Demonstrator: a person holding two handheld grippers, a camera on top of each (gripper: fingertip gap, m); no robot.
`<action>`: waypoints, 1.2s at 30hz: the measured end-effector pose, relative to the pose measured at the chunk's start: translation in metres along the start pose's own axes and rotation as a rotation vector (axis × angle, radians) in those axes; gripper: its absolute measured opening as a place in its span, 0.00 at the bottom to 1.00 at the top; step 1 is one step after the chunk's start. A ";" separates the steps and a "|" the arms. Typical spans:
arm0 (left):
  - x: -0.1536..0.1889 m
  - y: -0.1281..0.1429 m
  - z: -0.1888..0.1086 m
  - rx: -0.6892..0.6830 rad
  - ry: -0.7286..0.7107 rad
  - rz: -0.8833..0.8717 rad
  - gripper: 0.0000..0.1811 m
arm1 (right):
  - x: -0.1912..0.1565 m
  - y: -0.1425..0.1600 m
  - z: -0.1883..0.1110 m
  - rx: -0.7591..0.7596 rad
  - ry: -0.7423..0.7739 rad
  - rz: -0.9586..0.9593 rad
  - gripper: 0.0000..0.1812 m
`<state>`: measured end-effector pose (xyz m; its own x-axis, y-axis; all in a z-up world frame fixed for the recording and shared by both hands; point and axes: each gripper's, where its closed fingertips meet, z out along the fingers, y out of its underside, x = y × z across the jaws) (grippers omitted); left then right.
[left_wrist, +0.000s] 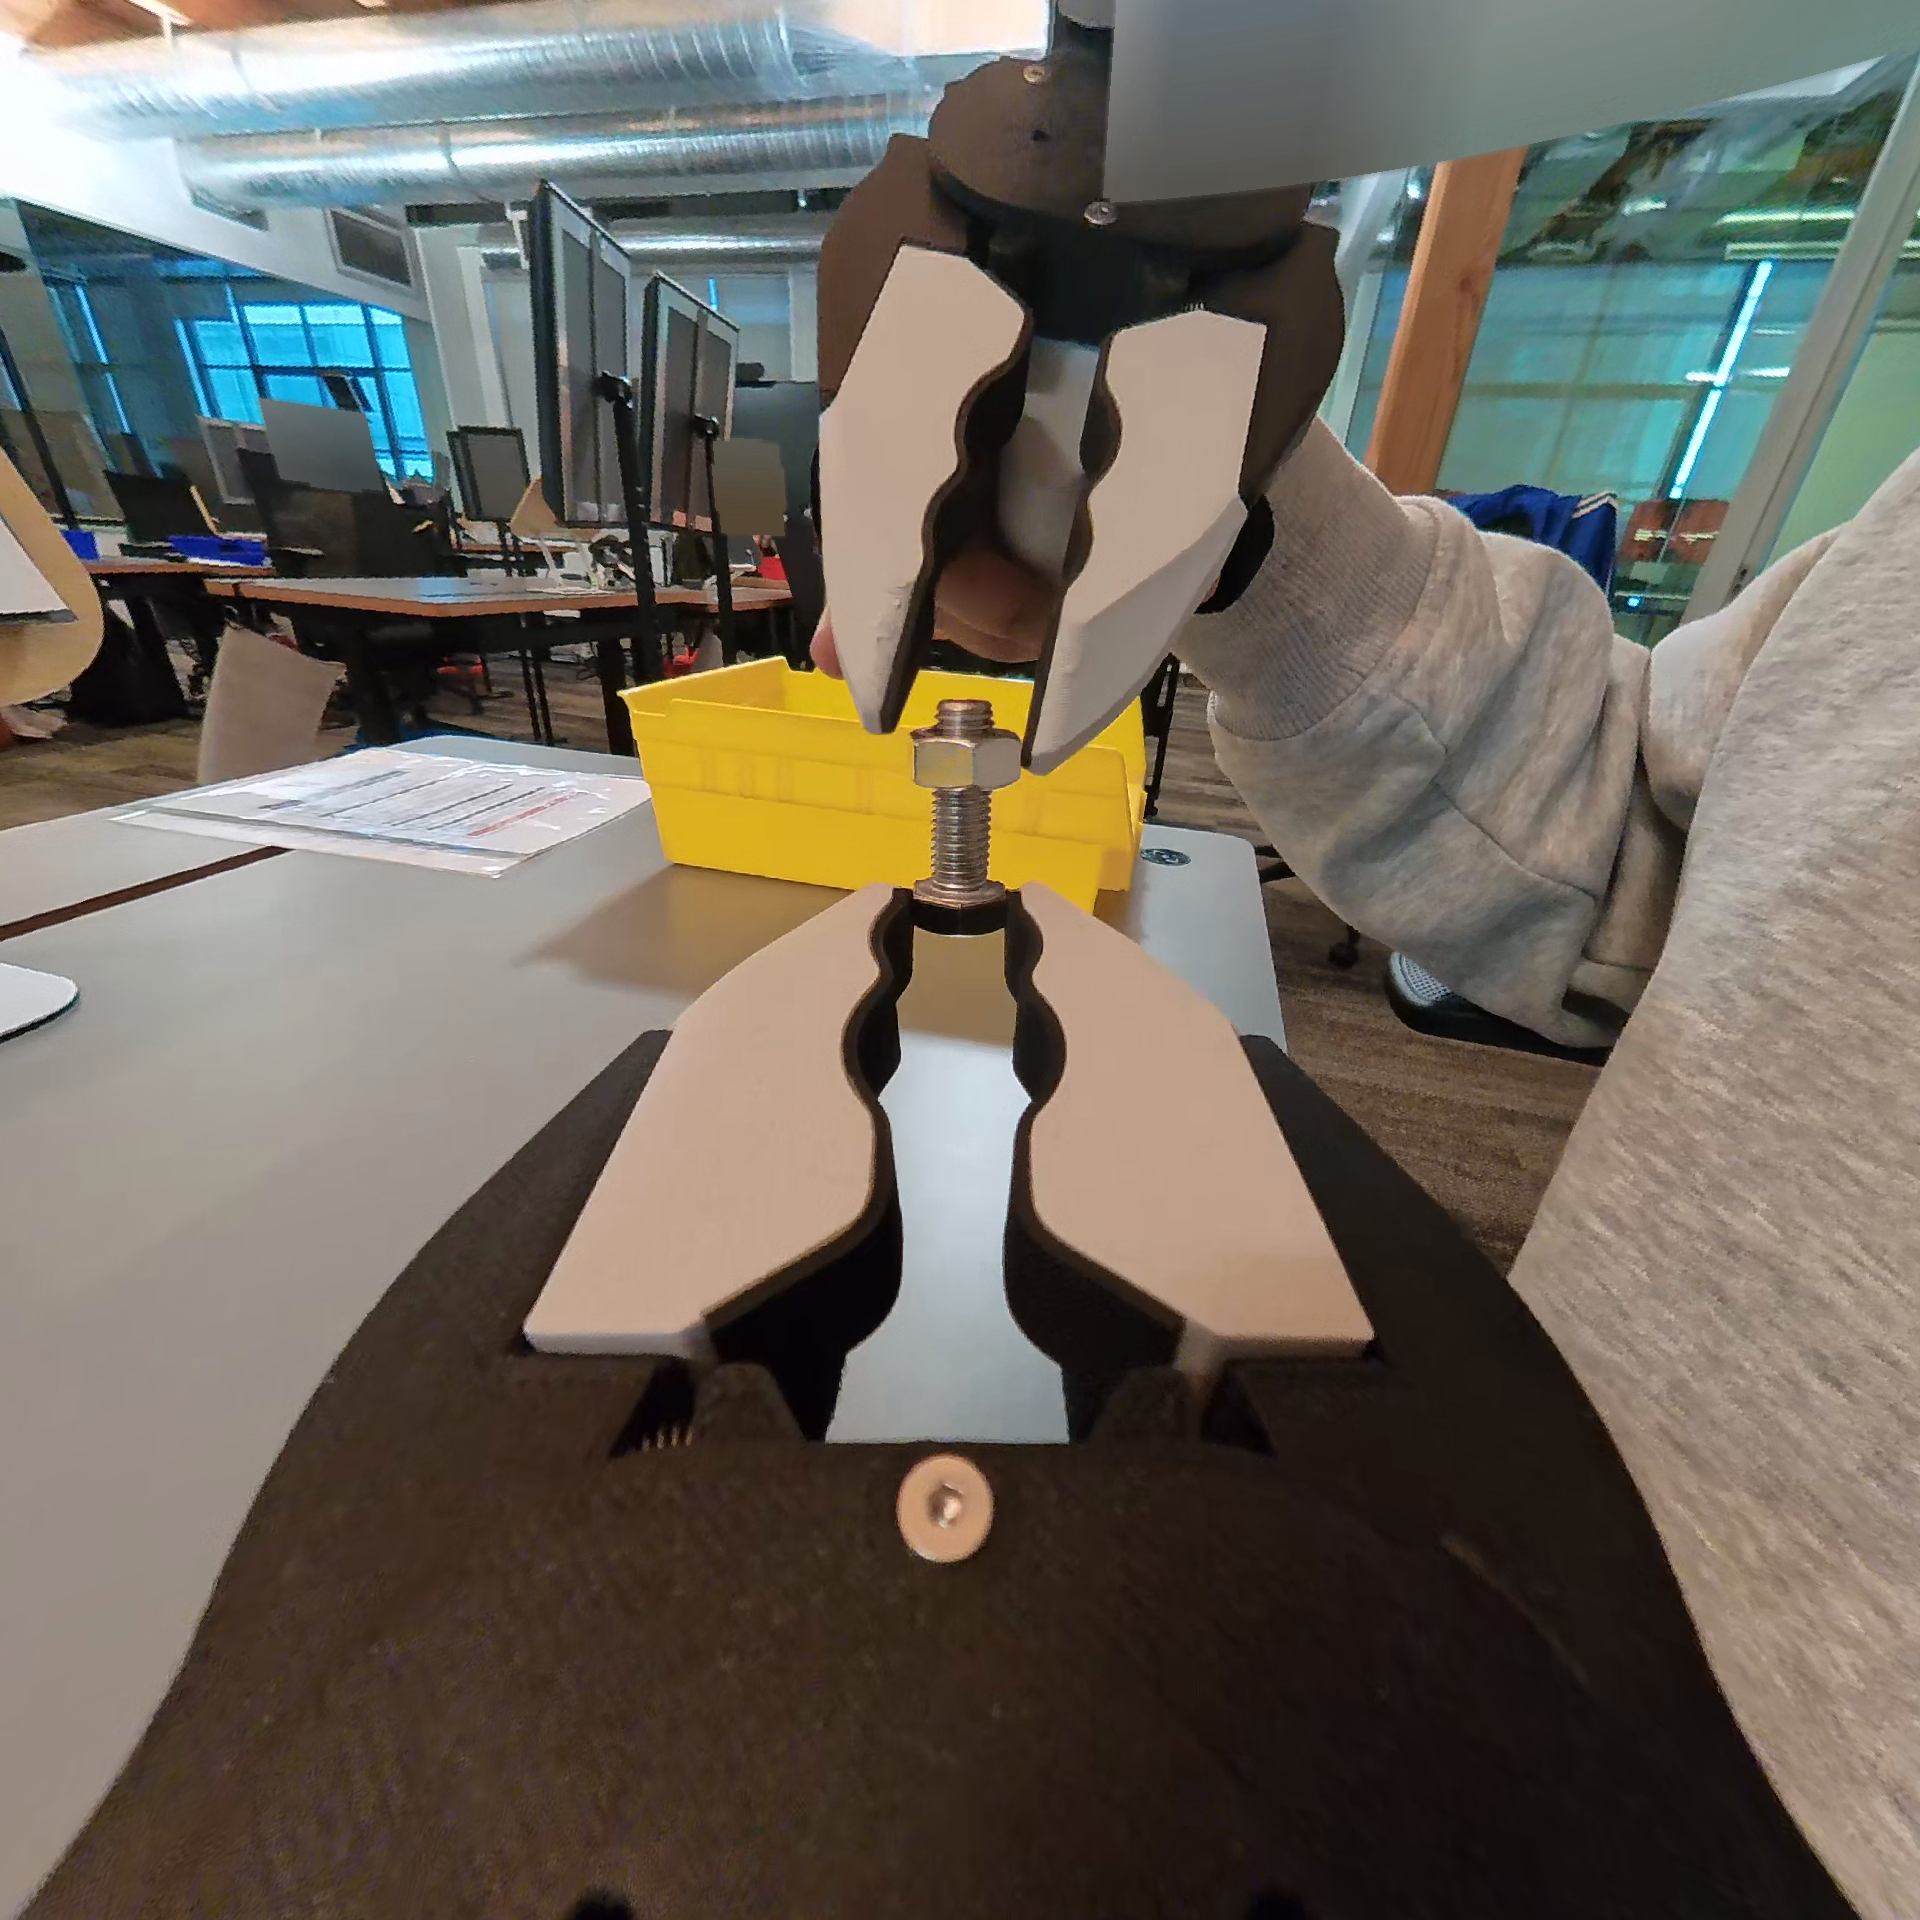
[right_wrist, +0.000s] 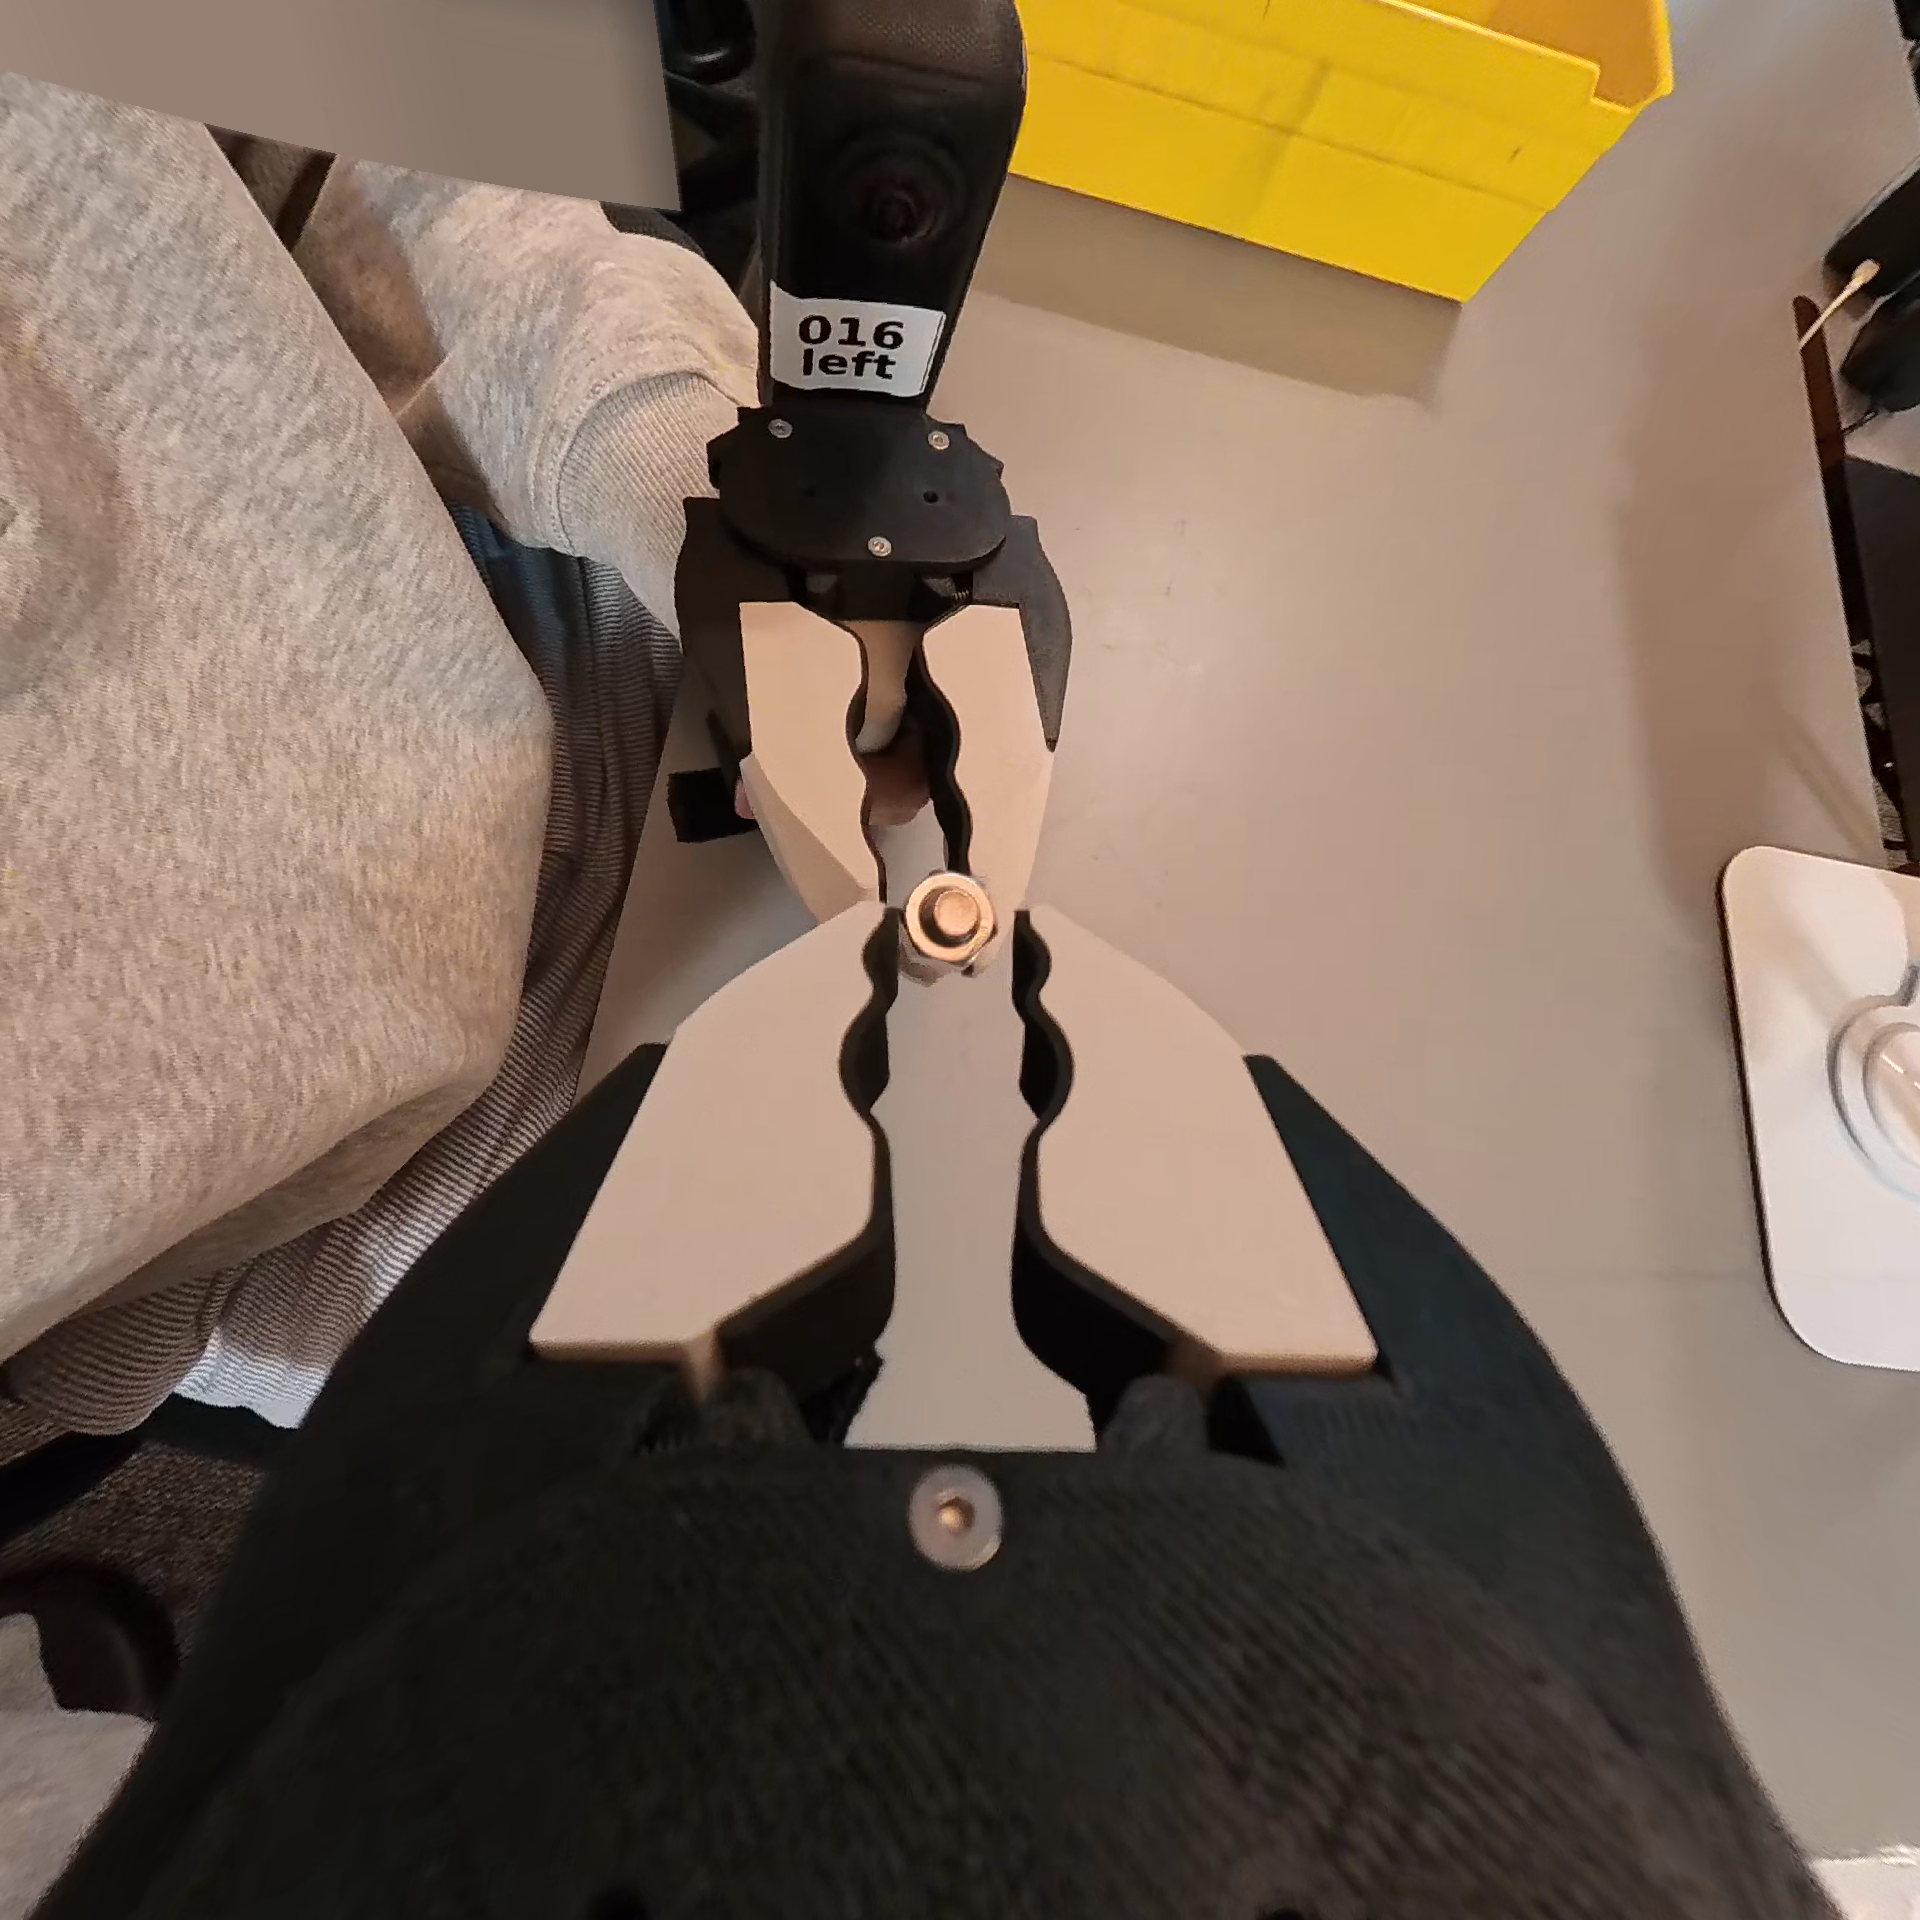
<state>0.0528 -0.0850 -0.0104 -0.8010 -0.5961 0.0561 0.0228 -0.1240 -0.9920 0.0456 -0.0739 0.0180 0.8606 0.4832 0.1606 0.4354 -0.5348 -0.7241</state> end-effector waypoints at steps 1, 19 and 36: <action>0.000 0.000 0.000 0.000 0.002 -0.001 0.11 | 0.000 0.000 0.001 -0.002 -0.004 0.001 0.12; -0.008 -0.002 -0.002 0.015 -0.020 -0.034 0.11 | 0.009 -0.004 -0.008 0.014 0.065 -0.040 0.05; 0.005 0.010 0.003 -0.053 0.027 0.045 0.11 | -0.006 0.005 0.001 0.023 -0.123 0.089 0.05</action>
<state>0.0510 -0.0920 -0.0201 -0.8158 -0.5782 0.0089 0.0280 -0.0548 -0.9981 0.0423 -0.0793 0.0125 0.8564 0.5162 0.0128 0.3510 -0.5639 -0.7475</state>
